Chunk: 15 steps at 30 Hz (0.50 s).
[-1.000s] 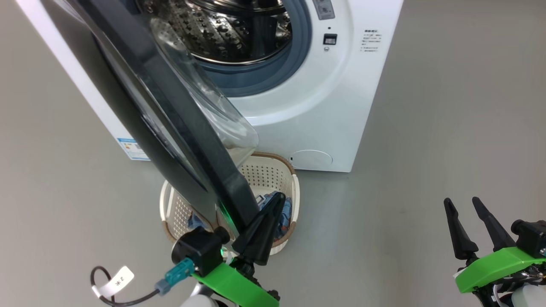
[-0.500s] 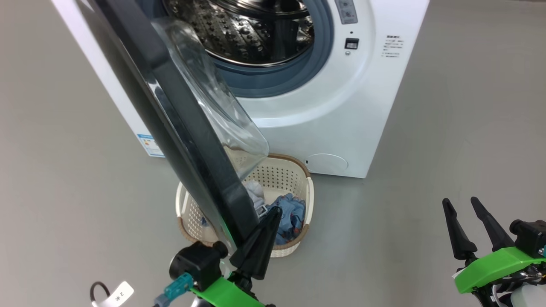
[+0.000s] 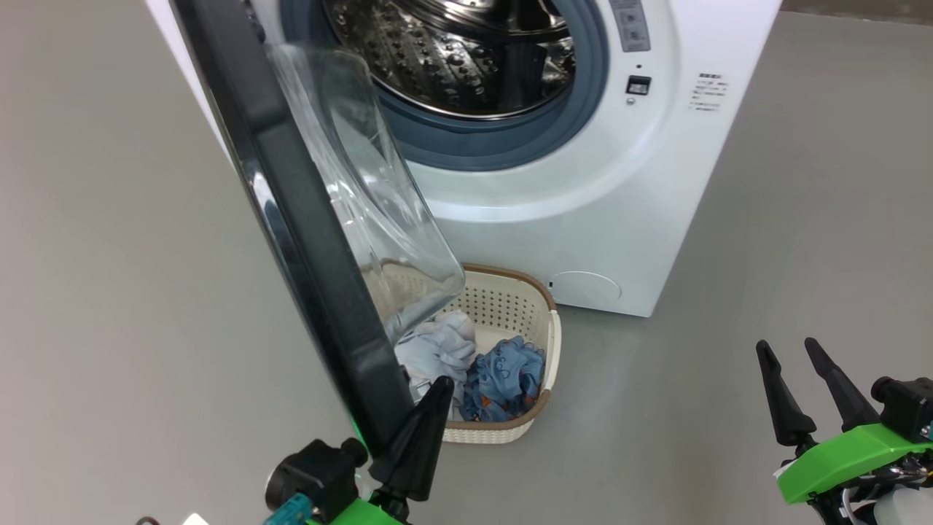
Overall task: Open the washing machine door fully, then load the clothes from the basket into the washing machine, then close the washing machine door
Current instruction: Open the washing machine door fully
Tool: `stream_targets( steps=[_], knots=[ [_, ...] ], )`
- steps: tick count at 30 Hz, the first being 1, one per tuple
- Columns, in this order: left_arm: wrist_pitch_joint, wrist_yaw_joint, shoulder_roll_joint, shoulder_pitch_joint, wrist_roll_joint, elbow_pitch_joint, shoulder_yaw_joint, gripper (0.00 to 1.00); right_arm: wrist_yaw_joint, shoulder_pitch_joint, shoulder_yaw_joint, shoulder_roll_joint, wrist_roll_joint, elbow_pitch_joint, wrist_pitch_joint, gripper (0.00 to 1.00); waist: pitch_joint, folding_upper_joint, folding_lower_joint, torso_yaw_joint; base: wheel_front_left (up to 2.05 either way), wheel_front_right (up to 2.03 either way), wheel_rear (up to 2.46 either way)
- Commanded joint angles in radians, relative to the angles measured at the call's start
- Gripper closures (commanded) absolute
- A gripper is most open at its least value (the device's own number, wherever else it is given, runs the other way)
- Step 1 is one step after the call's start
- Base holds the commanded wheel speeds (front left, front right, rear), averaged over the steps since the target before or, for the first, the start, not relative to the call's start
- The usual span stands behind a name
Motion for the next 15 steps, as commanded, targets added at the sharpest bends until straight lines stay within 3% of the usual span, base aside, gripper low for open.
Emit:
stream_targets(
  steps=[1, 15],
  knots=[
    [-0.006, 0.019, 0.025, -0.017, 0.01, -0.022, 0.061, 1.0, 0.002, -0.001, 0.02, -0.021, -0.007, -0.026, -0.012, 0.0, 0.0, 0.0, 0.0, 0.009, 0.0, 0.0, 0.0],
    [-0.006, 0.066, 0.051, 0.044, 0.037, -0.096, 0.121, 1.0, 0.002, -0.002, 0.027, -0.026, -0.006, -0.032, -0.012, 0.0, 0.007, 0.0, 0.0, 0.072, 0.0, 0.0, 0.0]
  ],
)
